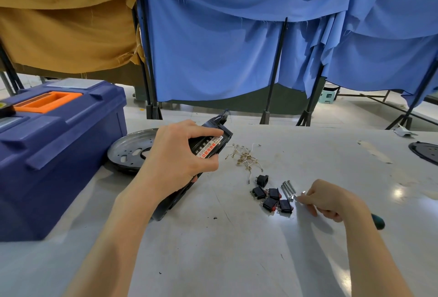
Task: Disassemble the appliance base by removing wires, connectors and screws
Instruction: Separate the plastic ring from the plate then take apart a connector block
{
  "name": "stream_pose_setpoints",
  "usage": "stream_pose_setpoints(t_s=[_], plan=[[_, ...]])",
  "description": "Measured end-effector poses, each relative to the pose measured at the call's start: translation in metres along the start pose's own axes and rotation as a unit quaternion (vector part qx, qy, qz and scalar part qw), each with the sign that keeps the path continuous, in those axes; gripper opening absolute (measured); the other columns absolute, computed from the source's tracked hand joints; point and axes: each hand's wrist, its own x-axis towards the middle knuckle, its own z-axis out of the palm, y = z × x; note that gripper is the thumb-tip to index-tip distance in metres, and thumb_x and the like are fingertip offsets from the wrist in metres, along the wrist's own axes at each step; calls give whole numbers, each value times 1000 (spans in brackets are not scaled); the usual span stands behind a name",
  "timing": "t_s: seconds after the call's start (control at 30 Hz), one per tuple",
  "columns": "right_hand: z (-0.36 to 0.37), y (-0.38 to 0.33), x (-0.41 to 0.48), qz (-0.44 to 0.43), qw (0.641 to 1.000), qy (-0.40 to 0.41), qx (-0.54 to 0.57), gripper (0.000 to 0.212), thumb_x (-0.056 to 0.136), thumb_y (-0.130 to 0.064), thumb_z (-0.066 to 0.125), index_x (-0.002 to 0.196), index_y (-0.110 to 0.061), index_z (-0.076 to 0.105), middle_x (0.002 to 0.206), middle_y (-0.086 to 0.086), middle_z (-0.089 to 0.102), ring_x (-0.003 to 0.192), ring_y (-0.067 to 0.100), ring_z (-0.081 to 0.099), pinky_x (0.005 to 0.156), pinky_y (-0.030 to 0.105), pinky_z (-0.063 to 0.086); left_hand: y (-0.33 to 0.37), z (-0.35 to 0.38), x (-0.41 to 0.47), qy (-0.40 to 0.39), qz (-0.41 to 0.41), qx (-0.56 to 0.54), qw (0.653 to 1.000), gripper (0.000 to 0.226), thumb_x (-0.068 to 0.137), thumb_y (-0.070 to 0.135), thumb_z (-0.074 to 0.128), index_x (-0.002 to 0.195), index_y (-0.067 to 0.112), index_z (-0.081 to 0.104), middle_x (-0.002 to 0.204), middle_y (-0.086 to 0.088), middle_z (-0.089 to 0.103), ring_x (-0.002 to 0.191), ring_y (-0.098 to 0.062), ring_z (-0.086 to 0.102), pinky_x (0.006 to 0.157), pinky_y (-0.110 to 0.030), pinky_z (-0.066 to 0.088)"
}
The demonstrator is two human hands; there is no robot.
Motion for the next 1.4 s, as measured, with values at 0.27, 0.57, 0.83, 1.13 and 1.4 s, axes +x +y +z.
stream_pose_setpoints(t_s=[0.27,0.57,0.83,1.13,1.4], plan=[[-10,0,-11,-5,998,-54,-44,45,94,-29,61,57,-5,56,40,0,29,35,15,23,41,13,23,1,1,-2,-11,-3,-18,1000,43,72,24,81,114,30,70,94,13,61,81,-13,61,46,-22,54],[-12,-54,-33,-219,890,116,382,68,77,-76,40,92,-17,69,47,6,54,32,13,29,33,20,26,28,35,-11,-147,41,95,984,57,70,48,80,123,39,62,98,17,50,89,-7,51,79,-30,47],[19,-74,-33,-221,914,60,335,41,83,-41,72,88,0,68,45,4,48,33,14,28,35,19,22,42,79,-43,-259,101,324,904,49,88,39,60,132,25,44,124,-3,39,94,-33,57,61,-35,32],[46,-75,-30,-166,923,0,348,20,89,-15,67,91,4,61,48,8,45,33,15,25,36,18,19,18,86,-72,-269,65,307,910,70,91,45,57,147,22,21,128,0,47,108,-31,56,72,-37,36],[87,-82,-27,-114,882,29,457,44,90,-27,68,66,-15,33,41,-6,21,33,13,16,38,15,16,-1,84,-93,-317,20,318,893,36,100,39,42,128,17,42,122,-1,44,104,-26,53,68,-31,27]])
